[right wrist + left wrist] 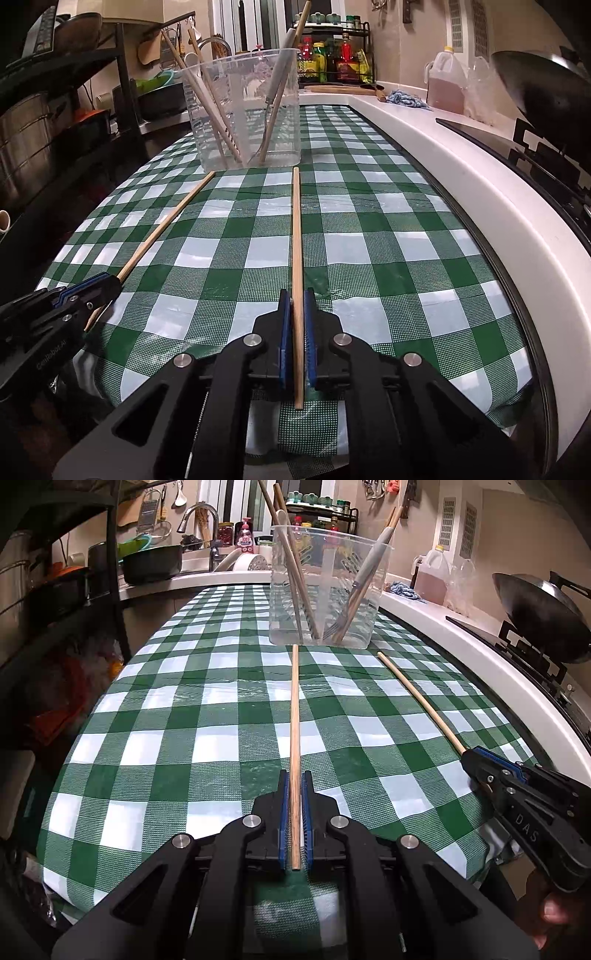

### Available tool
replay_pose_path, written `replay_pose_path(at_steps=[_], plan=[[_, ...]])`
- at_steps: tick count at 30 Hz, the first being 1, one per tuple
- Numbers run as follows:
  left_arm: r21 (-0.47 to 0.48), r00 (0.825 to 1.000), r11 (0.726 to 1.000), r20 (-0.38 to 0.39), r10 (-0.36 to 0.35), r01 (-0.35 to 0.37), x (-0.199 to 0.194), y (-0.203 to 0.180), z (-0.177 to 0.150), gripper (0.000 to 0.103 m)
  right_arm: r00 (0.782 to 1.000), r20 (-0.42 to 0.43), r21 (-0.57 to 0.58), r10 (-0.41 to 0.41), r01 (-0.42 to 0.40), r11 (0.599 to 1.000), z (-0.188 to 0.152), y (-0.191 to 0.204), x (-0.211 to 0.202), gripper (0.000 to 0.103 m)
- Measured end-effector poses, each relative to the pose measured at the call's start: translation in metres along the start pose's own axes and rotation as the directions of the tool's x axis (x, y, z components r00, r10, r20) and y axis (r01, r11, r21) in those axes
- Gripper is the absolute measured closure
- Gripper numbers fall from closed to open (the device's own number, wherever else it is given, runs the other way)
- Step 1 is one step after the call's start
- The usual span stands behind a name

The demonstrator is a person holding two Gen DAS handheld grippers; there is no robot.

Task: Organize utensils
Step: 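Lift both held chopsticks upright and carry them over the clear container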

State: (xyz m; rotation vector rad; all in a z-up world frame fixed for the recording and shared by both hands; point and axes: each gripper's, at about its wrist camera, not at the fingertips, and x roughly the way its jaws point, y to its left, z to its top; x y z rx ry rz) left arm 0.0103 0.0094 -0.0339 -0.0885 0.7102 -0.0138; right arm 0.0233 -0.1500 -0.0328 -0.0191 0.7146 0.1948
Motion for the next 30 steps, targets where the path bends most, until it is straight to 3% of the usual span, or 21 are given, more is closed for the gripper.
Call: replay_pose_path(at_steps=[15,25,30], plan=[[0.029,1.000,0.999,0.020,0.013,-0.013,0.002,-0.006,0.000,0.096,0.999,0.035,-0.008,0.002,-0.002,1.000,-0.003,0.000,0.000,0.094],[0.041,1.000,0.999,0.013,0.013,-0.013,0.003,-0.007,0.001,0.097,1.000,0.014,0.002,0.014,-0.014,1.000,0.000,0.000,-0.001,0.097],[0.060,0.999,0.998,0.037,0.010,-0.012,-0.010,-0.008,0.003,0.097,0.999,0.046,-0.015,0.014,-0.014,1.000,0.009,0.006,-0.020,0.097]])
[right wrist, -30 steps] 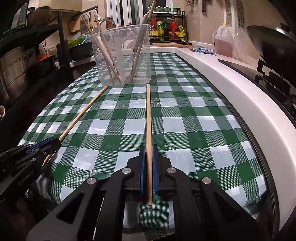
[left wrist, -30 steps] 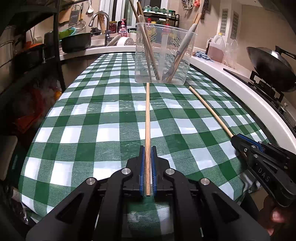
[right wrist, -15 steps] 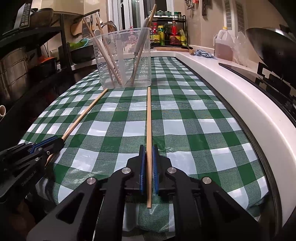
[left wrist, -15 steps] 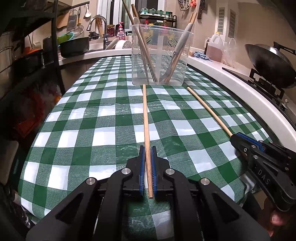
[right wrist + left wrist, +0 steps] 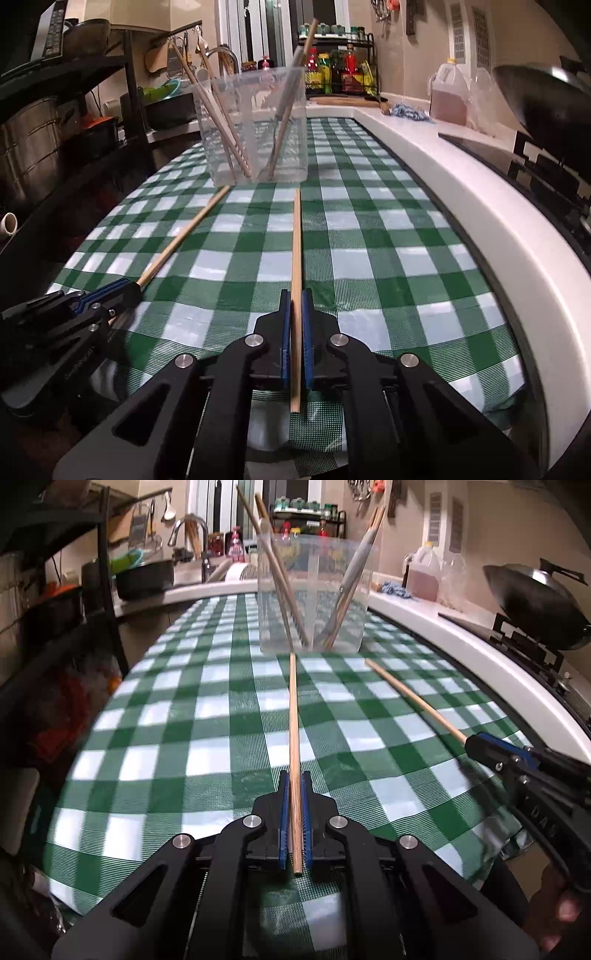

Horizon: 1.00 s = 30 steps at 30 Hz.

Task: Organize utensils
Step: 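Lift both held chopsticks upright and carry them over the clear container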

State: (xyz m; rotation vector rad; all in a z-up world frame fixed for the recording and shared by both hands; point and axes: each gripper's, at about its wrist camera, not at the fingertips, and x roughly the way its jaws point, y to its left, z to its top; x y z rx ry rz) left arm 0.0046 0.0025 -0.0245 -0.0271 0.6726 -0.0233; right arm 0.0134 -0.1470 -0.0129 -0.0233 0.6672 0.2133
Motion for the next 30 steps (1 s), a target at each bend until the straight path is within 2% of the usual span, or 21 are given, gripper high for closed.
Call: replay_pose_path(at_steps=[6,15,24,30], plan=[[-0.006,0.995,1.000,0.100,0.006,-0.005,-0.037,0.007,0.009,0.097,0.998,0.062,-0.018,-0.001,0.002,1.000,0.018,0.005,-0.035,0.097],[-0.009,0.980,1.000,0.199,0.014,-0.013,-0.073,0.012,0.023,0.097,0.984,0.175,-0.079,0.000,0.014,0.997,0.049,0.014,-0.082,0.097],[-0.001,0.964,1.000,0.266,-0.024,0.025,-0.096,0.022,0.058,0.097,0.983,0.183,-0.086,0.029,-0.013,0.996,0.072,0.014,-0.090,0.097],[-0.011,0.960,0.997,0.272,-0.066,0.072,-0.101,0.031,0.092,0.097,0.982,0.181,-0.064,0.048,-0.037,0.997,0.096,0.008,-0.094,0.097]])
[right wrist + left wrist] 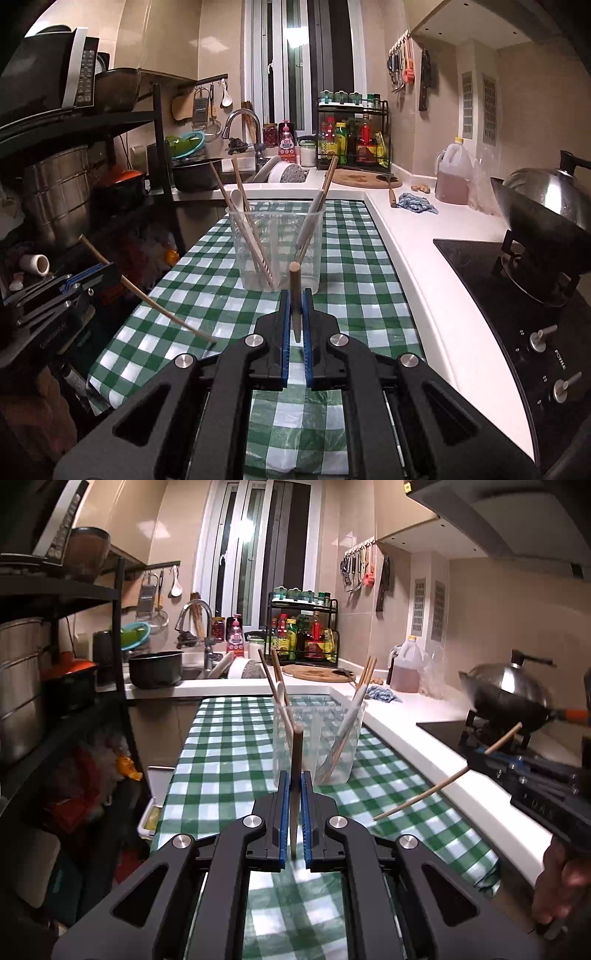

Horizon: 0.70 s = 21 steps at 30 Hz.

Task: Organize utensils
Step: 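Lift both held chopsticks upright and carry them over the clear container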

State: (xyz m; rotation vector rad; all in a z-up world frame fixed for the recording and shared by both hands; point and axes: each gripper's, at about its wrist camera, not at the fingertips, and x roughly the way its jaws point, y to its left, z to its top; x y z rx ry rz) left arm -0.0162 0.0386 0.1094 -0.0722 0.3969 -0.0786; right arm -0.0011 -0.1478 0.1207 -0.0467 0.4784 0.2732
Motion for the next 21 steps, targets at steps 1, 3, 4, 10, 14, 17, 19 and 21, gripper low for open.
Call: replay_pose_path(at_steps=[1,3,4,10,14,17,19,21], plan=[[-0.012,1.000,1.000,-0.007,-0.013,0.013,0.002,0.002,0.005,0.097,1.000,-0.005,0.004,0.008,-0.008,1.000,0.005,0.000,0.001,0.097],[-0.033,0.999,0.999,-0.017,-0.032,0.032,0.005,0.006,0.016,0.097,1.000,-0.014,0.014,0.020,-0.020,1.000,0.012,-0.001,0.003,0.097],[-0.037,0.999,0.999,-0.019,-0.037,0.037,0.006,0.007,0.021,0.097,0.999,-0.022,0.017,0.025,-0.025,1.000,0.017,-0.001,0.005,0.097],[-0.067,0.996,0.995,-0.046,-0.071,0.067,0.014,0.014,0.047,0.097,0.995,-0.087,0.033,0.057,-0.054,0.998,0.042,-0.004,0.017,0.097],[-0.095,0.994,0.992,-0.064,-0.087,0.080,0.024,0.021,0.061,0.097,0.992,-0.108,0.039,0.068,-0.064,0.997,0.056,-0.007,0.025,0.097],[-0.106,0.994,0.991,-0.069,-0.090,0.082,0.032,0.024,0.075,0.097,0.991,-0.114,0.033,0.069,-0.065,0.997,0.067,-0.007,0.030,0.097],[-0.112,0.994,0.990,-0.066,-0.090,0.082,0.039,0.029,0.088,0.097,0.992,-0.111,0.031,0.063,-0.060,0.998,0.076,-0.009,0.034,0.097],[-0.119,0.993,0.989,-0.062,-0.097,0.089,0.044,0.031,0.102,0.097,0.992,-0.103,0.033,0.067,-0.064,0.997,0.086,-0.010,0.037,0.097]])
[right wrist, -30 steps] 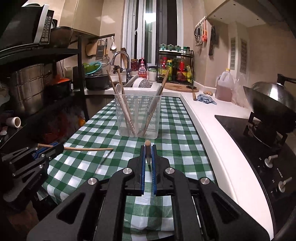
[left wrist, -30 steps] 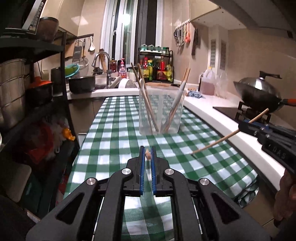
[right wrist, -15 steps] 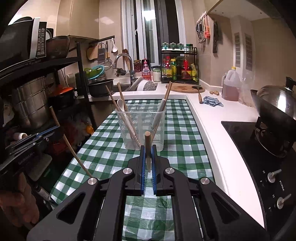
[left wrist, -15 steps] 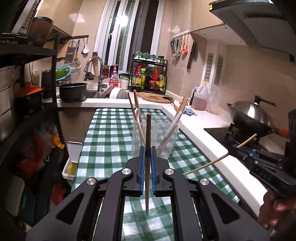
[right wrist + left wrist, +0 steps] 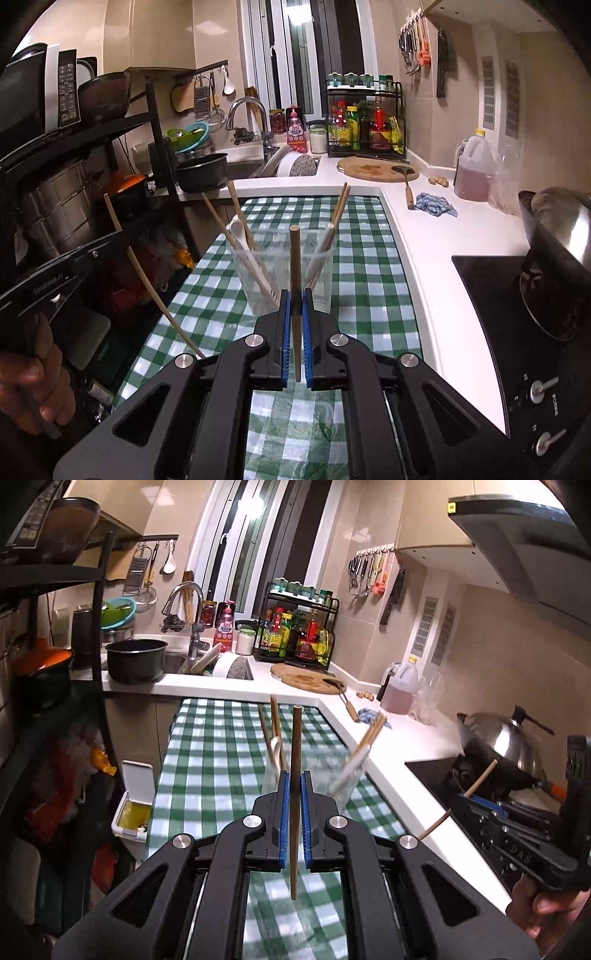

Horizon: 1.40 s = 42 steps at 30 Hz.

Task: Organize utensils
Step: 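Lift both held chopsticks upright and carry them over the clear container, then lower both chopsticks into the container and open both tools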

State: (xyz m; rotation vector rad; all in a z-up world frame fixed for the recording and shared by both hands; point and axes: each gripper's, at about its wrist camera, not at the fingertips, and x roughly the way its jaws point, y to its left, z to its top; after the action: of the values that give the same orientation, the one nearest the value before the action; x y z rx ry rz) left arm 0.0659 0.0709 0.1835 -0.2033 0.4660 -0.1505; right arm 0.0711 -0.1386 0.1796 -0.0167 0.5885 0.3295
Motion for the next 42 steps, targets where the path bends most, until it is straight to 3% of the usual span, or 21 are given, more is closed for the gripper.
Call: replay_pose_path(at_steps=[9,14,17,23,42], plan=[[-0.003,0.994,0.999,0.096,-0.049,0.050,0.014,-0.003,0.086,0.097,0.995,0.100,-0.043,0.002,0.002,0.999,0.076,0.008,-0.004,0.097],[-0.031,0.990,0.997,0.125,-0.062,0.066,0.035,0.002,0.112,0.097,0.987,0.163,-0.073,0.007,0.005,0.997,0.118,0.016,0.001,0.097],[-0.038,0.988,0.997,0.140,-0.065,0.071,0.050,0.009,0.105,0.097,0.986,0.167,-0.100,0.001,0.016,0.995,0.129,0.023,0.017,0.097],[-0.066,0.994,0.995,0.085,-0.075,0.081,0.091,0.023,0.085,0.097,0.993,0.121,-0.111,-0.008,0.021,0.994,0.124,0.022,0.060,0.097],[-0.003,0.998,0.999,-0.016,-0.053,0.053,0.134,0.015,0.066,0.097,0.999,0.024,-0.085,-0.047,0.049,0.995,0.100,0.012,0.123,0.097]])
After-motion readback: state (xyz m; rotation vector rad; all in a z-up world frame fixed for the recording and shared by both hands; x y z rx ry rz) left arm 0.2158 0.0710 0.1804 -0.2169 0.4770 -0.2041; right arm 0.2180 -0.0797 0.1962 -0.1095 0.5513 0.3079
